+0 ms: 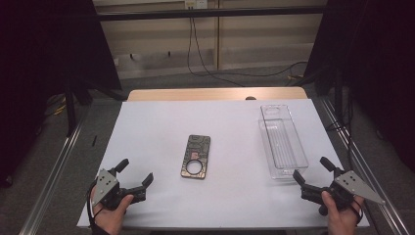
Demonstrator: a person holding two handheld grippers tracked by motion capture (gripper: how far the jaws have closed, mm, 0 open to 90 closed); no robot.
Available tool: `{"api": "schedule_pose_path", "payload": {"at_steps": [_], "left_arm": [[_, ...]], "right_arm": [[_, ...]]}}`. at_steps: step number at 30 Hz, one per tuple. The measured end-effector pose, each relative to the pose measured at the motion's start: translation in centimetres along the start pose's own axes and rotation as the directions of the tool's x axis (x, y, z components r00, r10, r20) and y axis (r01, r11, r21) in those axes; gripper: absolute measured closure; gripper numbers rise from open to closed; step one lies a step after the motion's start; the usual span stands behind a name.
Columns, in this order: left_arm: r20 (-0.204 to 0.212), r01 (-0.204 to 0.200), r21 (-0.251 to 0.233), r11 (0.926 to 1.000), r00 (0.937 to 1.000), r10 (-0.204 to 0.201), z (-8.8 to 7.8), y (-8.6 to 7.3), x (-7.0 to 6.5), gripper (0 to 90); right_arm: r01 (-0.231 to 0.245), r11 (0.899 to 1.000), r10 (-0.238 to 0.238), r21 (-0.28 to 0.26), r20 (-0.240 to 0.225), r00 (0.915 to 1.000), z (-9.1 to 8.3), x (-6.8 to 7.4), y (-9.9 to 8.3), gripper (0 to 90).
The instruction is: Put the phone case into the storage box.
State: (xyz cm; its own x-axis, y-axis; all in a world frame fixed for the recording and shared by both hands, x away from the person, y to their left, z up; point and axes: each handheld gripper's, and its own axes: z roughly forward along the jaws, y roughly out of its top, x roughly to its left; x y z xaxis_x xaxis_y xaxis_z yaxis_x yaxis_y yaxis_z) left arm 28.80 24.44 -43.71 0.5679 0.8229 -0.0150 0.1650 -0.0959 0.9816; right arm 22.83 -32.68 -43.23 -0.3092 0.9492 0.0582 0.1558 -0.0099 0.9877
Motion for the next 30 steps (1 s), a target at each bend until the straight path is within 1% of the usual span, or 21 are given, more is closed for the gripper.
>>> {"api": "schedule_pose_path", "payload": {"at_steps": [4,6,7,9,12,13,14,15,17,18,21,23,24,26,27,29,30], "left_arm": [[0.004,0.003,0.004,1.0,1.0,-0.003,-0.1,0.1,0.0,3.4],[0.014,0.002,0.015,0.9999,0.9999,-0.002,-0.1,0.1,0.0,3.4],[0.011,-0.002,0.018,0.9998,0.9999,0.002,-0.2,0.2,0.0,3.4],[0.009,0.01,0.015,0.9998,0.9999,-0.011,-0.1,0.2,-0.1,3.4],[0.014,0.003,0.019,0.9998,0.9999,-0.004,0.1,0.4,-0.2,3.4],[0.018,0.007,0.02,0.9998,0.9998,-0.007,0.1,0.4,-0.3,3.4],[0.025,0.001,0.024,0.9997,0.9997,-0.002,0.1,0.5,-0.3,3.3],[0.039,0.005,0.018,0.9998,0.9992,-0.006,0.2,0.6,-0.3,3.4],[0.045,0.003,0.017,0.9999,0.999,-0.004,0.2,0.8,-0.4,3.9],[0.049,-0.003,0.022,0.9998,0.9988,0.002,0.2,0.9,-0.4,3.9],[0.072,0.002,0.047,0.9989,0.9974,-0.005,0.2,1.0,-0.3,3.8],[0.085,-0.01,0.06,0.9982,0.9964,0.005,0.3,0.9,-0.4,3.5],[0.099,-0.021,0.065,0.9976,0.995,0.015,0.4,0.9,-0.4,3.5],[0.125,-0.031,0.07,0.9971,0.9919,0.022,0.6,1.0,-0.6,3.5],[0.13,-0.025,0.071,0.9972,0.9913,0.016,0.7,1.1,-0.7,3.5],[0.166,-0.027,0.068,0.9973,0.986,0.016,0.9,1.2,-0.8,3.9],[0.172,-0.035,0.065,0.9973,0.9849,0.024,1.0,1.2,-0.9,3.9]], "right_arm": [[-0.001,1.0,0.001,0.001,-0.005,1.0,0.0,0.0,0.0,0.0],[-0.003,1.0,0.003,0.003,-0.007,1.0,0.0,0.0,-0.1,0.0],[-0.005,1.0,0.005,0.003,-0.009,0.9999,-0.1,-0.1,-0.1,0.0],[-0.008,1.0,0.008,0.002,-0.008,0.9999,-0.1,-0.1,-0.1,0.0],[-0.015,1.0,0.015,0.003,-0.01,0.9998,-0.1,-0.2,-0.2,0.0],[-0.015,1.0,0.015,0.003,-0.01,0.9998,-0.1,-0.2,-0.2,0.0],[-0.015,1.0,0.015,0.003,-0.01,0.9998,-0.1,-0.2,-0.2,0.0],[-0.015,1.0,0.015,0.004,-0.011,0.9998,-0.1,-0.2,-0.2,0.0],[-0.014,1.0,0.014,0.009,-0.012,0.9998,0.0,-0.2,-0.2,0.0],[-0.01,1.0,0.01,0.012,-0.011,0.9999,-0.1,-0.1,-0.2,0.0],[-0.012,1.0,0.012,0.008,-0.012,0.9999,-0.1,0.0,-0.2,0.0],[-0.012,1.0,0.012,0.012,-0.011,0.9999,0.0,0.0,-0.1,0.0],[-0.012,1.0,0.012,0.012,-0.011,0.9999,0.0,0.0,-0.1,0.0],[-0.005,1.0,0.005,0.013,-0.013,0.9999,0.0,0.1,-0.1,0.0],[-0.002,1.0,0.003,0.012,-0.015,0.9999,0.0,0.2,-0.1,0.0],[-0.002,1.0,0.003,0.011,-0.015,0.9999,0.1,0.2,-0.1,0.0],[-0.001,1.0,0.001,0.013,-0.015,0.9999,0.1,0.2,-0.1,0.0]]}}
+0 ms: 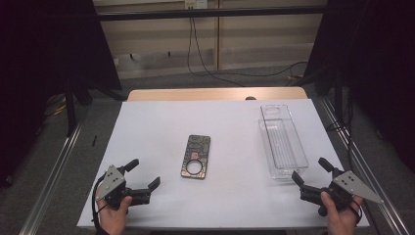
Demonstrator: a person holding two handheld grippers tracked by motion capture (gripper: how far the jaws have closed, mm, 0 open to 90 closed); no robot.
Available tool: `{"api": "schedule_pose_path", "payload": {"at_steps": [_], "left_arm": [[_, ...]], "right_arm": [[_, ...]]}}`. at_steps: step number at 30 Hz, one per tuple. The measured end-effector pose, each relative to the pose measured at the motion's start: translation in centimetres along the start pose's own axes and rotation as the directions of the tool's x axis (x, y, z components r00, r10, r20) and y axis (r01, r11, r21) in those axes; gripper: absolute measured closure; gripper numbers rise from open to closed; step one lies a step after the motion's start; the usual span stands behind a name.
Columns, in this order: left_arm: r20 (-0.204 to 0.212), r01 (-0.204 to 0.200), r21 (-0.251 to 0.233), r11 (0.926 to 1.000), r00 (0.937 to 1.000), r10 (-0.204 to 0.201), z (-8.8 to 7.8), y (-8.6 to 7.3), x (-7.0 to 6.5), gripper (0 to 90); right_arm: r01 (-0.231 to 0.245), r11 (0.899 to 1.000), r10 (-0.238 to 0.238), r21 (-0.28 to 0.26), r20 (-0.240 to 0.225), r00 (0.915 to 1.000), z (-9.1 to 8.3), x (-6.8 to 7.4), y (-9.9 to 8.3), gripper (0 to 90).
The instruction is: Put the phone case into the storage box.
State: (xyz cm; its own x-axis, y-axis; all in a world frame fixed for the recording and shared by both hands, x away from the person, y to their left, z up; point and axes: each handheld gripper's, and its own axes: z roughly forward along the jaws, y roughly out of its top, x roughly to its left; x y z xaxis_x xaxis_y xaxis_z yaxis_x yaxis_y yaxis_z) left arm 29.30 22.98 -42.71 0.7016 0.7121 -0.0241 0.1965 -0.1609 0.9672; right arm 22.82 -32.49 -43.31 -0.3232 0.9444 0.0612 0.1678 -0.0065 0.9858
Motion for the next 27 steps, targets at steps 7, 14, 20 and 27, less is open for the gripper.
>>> {"api": "schedule_pose_path", "payload": {"at_steps": [7,14,20,27], "left_arm": [[0.095,-0.007,-0.03,0.9995,0.9954,0.009,1.1,0.6,-1.0,3.9],[0.121,0.03,-0.013,0.9995,0.9923,-0.028,2.6,0.9,-1.7,3.5],[0.096,0.025,-0.032,0.9992,0.9952,-0.022,3.4,2.1,-2.2,3.5],[0.145,-0.023,-0.085,0.9962,0.9888,0.035,4.9,3.1,-3.1,4.2]], "right_arm": [[0.003,1.0,-0.003,0.002,-0.002,1.0,0.0,0.0,0.0,0.0],[0.004,1.0,-0.004,0.004,-0.006,1.0,0.1,0.1,0.0,0.0],[0.009,1.0,-0.009,0.005,-0.007,0.9999,0.1,0.2,0.0,0.0],[0.008,1.0,-0.008,0.005,-0.009,0.9999,0.1,0.1,0.0,0.0]]}}
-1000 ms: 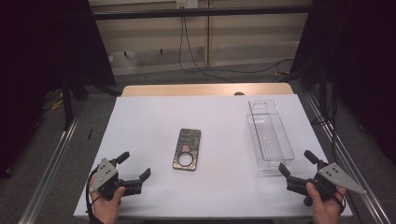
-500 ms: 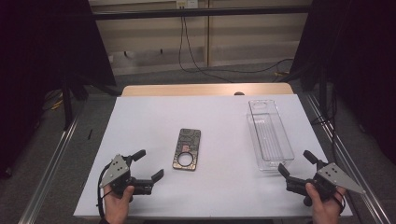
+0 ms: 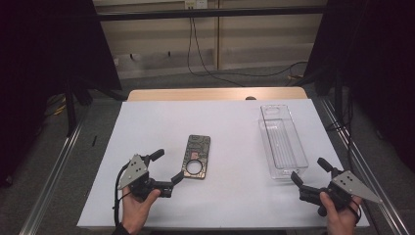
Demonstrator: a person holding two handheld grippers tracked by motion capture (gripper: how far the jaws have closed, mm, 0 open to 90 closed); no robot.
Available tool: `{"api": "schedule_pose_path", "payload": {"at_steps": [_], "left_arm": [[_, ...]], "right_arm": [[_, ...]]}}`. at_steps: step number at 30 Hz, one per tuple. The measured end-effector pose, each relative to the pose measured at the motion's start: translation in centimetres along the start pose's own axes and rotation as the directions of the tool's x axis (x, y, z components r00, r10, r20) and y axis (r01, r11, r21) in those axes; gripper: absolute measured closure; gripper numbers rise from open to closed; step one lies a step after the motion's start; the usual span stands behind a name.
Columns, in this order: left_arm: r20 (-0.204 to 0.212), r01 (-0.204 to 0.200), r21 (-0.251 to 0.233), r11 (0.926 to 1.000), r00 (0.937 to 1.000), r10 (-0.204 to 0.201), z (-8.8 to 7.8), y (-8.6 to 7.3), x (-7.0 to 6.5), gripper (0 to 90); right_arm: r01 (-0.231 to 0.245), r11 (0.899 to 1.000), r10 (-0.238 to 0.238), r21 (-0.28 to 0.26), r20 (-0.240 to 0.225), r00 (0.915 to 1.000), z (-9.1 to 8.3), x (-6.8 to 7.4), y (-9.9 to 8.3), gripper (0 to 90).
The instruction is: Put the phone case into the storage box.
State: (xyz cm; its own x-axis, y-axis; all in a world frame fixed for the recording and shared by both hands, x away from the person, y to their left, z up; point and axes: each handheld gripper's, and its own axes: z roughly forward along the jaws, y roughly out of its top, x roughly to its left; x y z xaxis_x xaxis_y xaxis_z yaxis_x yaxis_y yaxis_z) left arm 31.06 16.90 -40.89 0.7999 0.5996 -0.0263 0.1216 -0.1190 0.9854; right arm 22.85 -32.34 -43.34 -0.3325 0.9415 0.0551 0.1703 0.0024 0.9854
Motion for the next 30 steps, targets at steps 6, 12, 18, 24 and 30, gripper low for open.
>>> {"api": "schedule_pose_path", "payload": {"at_steps": [6,12,18,24,30], "left_arm": [[-0.014,-0.008,-0.014,0.9999,0.9999,0.007,1.4,0.1,0.3,3.0],[0.0,-0.001,-0.031,0.9995,1.0,0.001,2.4,-0.1,1.1,2.1],[0.024,-0.009,-0.041,0.9991,0.9997,0.01,3.7,0.4,1.0,1.6],[0.013,-0.022,-0.021,0.9995,0.9997,0.023,4.7,0.5,1.6,1.6],[-0.003,0.002,-0.014,0.9999,1.0,-0.002,5.9,0.8,2.6,1.3]], "right_arm": [[-0.002,1.0,0.002,0.001,-0.002,1.0,0.0,0.0,0.0,0.0],[-0.003,1.0,0.003,0.007,-0.006,1.0,0.0,0.0,0.0,0.0],[-0.003,1.0,0.003,0.002,-0.002,1.0,0.0,0.0,0.0,0.0],[-0.002,1.0,0.002,0.003,-0.005,1.0,0.0,0.0,0.0,0.0],[0.001,1.0,-0.001,0.002,-0.005,1.0,0.0,0.0,0.0,0.0]]}}
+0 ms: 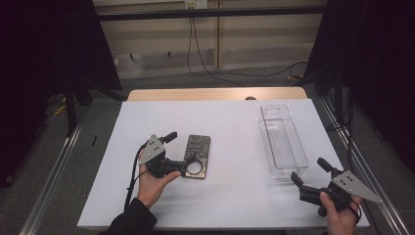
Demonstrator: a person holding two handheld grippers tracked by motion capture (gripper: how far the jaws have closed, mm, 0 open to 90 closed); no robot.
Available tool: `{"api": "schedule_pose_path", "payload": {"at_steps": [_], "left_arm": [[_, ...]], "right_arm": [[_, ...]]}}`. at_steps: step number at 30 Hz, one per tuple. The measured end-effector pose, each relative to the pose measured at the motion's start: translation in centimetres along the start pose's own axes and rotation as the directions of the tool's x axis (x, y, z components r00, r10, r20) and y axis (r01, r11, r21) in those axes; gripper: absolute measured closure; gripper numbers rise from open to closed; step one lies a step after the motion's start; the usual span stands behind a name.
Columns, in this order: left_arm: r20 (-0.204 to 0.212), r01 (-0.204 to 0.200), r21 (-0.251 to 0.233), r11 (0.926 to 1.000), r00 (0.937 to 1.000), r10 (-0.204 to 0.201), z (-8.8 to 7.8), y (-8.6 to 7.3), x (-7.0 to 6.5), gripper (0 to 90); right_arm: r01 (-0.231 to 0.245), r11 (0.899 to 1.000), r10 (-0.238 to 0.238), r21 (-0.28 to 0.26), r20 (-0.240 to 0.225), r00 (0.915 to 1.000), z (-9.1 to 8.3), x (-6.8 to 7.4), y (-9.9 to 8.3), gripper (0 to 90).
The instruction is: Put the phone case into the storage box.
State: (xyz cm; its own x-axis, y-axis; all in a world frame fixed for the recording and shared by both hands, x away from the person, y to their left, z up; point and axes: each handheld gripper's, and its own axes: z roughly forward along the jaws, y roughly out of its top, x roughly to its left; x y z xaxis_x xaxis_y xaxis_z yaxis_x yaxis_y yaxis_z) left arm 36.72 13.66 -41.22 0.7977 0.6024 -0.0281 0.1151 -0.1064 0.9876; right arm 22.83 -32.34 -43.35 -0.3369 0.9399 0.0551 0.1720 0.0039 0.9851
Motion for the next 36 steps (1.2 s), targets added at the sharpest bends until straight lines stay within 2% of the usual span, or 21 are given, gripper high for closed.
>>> {"api": "schedule_pose_path", "payload": {"at_steps": [6,8,13,17,24,25,26,28,30,32,34,36], "left_arm": [[0.008,-0.022,0.0,0.9998,0.9997,0.022,0.7,0.5,0.2,2.5],[0.014,-0.012,-0.009,0.9999,0.9998,0.012,1.1,0.7,0.3,2.5],[0.012,-0.02,-0.004,0.9998,0.9997,0.02,2.2,1.0,0.6,3.5],[0.016,-0.017,-0.018,0.9997,0.9997,0.017,2.9,1.6,0.8,4.8],[0.013,-0.032,-0.02,0.9993,0.9994,0.032,2.9,1.8,1.0,10.2],[0.017,-0.038,-0.014,0.9992,0.9991,0.039,2.8,1.7,1.0,15.8],[0.018,-0.046,-0.01,0.9989,0.9988,0.046,2.9,1.7,1.0,15.8],[0.013,-0.052,-0.007,0.9986,0.9986,0.052,2.8,1.5,1.0,23.6],[0.033,-0.045,-0.014,0.9989,0.9984,0.046,2.7,1.5,1.0,37.7],[0.025,-0.048,-0.01,0.9988,0.9985,0.048,2.7,1.5,0.9,38.6],[0.048,-0.041,-0.014,0.999,0.998,0.042,2.6,1.5,1.0,45.9],[0.051,-0.045,-0.013,0.9989,0.9976,0.046,2.6,1.5,1.0,50.7]], "right_arm": [[-0.004,1.0,0.004,0.003,-0.002,1.0,0.1,0.0,0.0,0.0],[0.001,1.0,-0.001,0.002,0.001,1.0,0.0,0.0,0.0,0.0],[0.0,1.0,0.0,0.003,0.0,1.0,0.0,0.0,0.0,0.0],[-0.002,1.0,0.002,0.003,-0.001,1.0,0.0,0.0,0.0,0.0],[-0.001,1.0,0.001,0.004,0.0,1.0,0.1,0.0,0.0,0.0],[0.002,1.0,-0.002,0.004,-0.001,1.0,0.0,0.0,0.0,0.0],[0.002,1.0,-0.002,0.004,-0.001,1.0,0.0,0.0,0.0,0.0],[0.002,1.0,-0.002,0.005,0.0,1.0,0.0,0.0,0.0,0.0],[0.002,1.0,-0.002,0.005,-0.001,1.0,0.0,0.0,0.0,0.0],[0.004,1.0,-0.004,0.004,-0.002,1.0,0.1,0.0,0.0,0.0],[0.004,1.0,-0.004,0.004,-0.002,1.0,0.0,0.0,0.0,0.0],[0.003,1.0,-0.003,0.003,-0.002,1.0,0.0,0.0,0.0,0.0]]}}
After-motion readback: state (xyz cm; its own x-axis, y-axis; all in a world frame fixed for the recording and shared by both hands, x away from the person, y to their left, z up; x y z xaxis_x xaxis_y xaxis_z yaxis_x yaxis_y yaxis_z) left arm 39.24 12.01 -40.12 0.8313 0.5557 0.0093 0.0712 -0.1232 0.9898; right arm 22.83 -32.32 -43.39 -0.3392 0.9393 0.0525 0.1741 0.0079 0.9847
